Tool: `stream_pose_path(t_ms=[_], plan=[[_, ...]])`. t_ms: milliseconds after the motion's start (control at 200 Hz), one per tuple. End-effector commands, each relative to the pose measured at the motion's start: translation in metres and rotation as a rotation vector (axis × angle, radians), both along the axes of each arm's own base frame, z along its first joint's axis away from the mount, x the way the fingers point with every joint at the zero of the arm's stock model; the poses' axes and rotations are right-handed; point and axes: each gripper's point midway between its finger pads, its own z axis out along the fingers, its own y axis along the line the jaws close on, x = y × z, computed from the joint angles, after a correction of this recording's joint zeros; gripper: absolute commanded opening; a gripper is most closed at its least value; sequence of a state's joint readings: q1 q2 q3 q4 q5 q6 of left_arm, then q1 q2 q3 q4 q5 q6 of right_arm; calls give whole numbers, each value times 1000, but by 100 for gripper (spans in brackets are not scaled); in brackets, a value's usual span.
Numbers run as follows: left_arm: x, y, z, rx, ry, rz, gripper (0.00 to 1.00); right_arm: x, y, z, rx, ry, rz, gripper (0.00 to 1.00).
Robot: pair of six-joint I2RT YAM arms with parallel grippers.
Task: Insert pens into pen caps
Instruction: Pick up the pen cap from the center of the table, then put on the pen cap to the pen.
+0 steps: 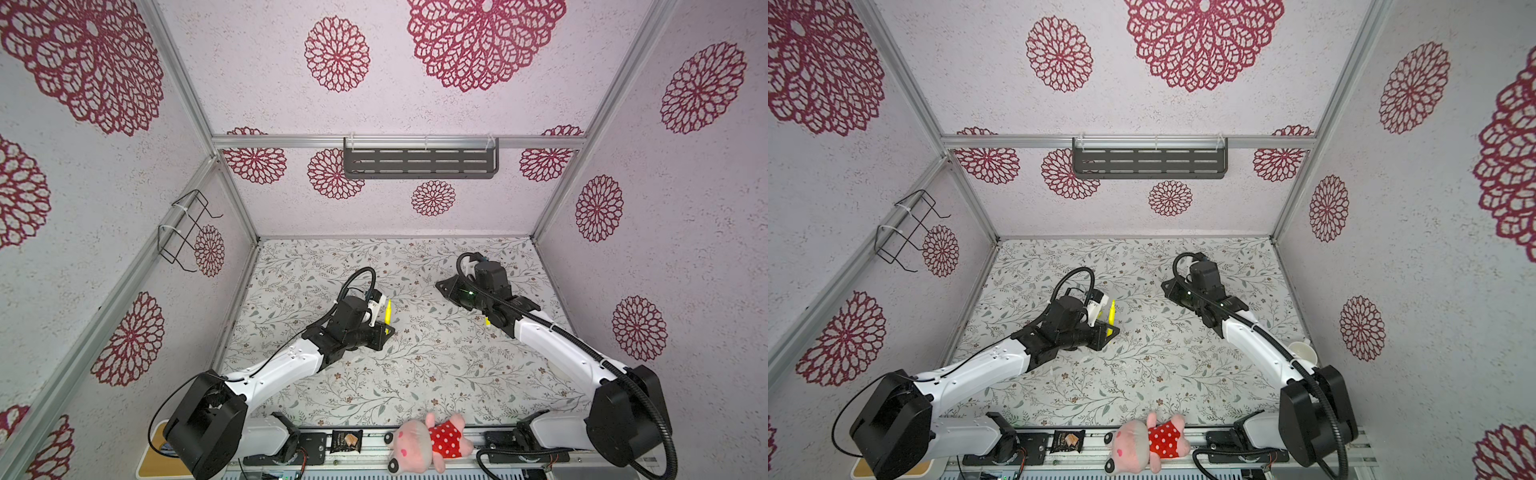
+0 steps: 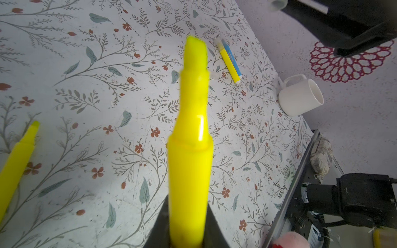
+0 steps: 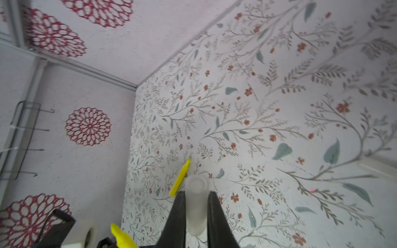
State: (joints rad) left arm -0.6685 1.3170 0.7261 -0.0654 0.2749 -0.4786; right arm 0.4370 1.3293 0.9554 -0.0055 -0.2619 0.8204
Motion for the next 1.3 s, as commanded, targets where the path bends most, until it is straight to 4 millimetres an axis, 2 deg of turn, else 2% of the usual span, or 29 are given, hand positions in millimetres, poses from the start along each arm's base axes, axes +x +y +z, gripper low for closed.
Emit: stream_pose_path(t_ms=[0, 300, 560, 896, 1136, 1296], plan=[[1, -13, 10, -29, -39, -25, 0, -3, 18, 32, 67, -155, 130, 0], [-5, -34, 11, -44, -38, -75, 0, -14, 29, 59, 140, -273, 220, 0], [-5, -49, 14, -55, -37, -117, 0, -26, 36, 72, 183, -339, 285, 0], [-5, -58, 21, -64, -40, -154, 0, -36, 43, 61, 175, -338, 342, 0], [-5, -62, 22, -68, -35, -165, 0, -45, 57, 57, 176, -342, 403, 0], [-5, -62, 22, -66, -34, -167, 0, -45, 59, 54, 175, -335, 400, 0]])
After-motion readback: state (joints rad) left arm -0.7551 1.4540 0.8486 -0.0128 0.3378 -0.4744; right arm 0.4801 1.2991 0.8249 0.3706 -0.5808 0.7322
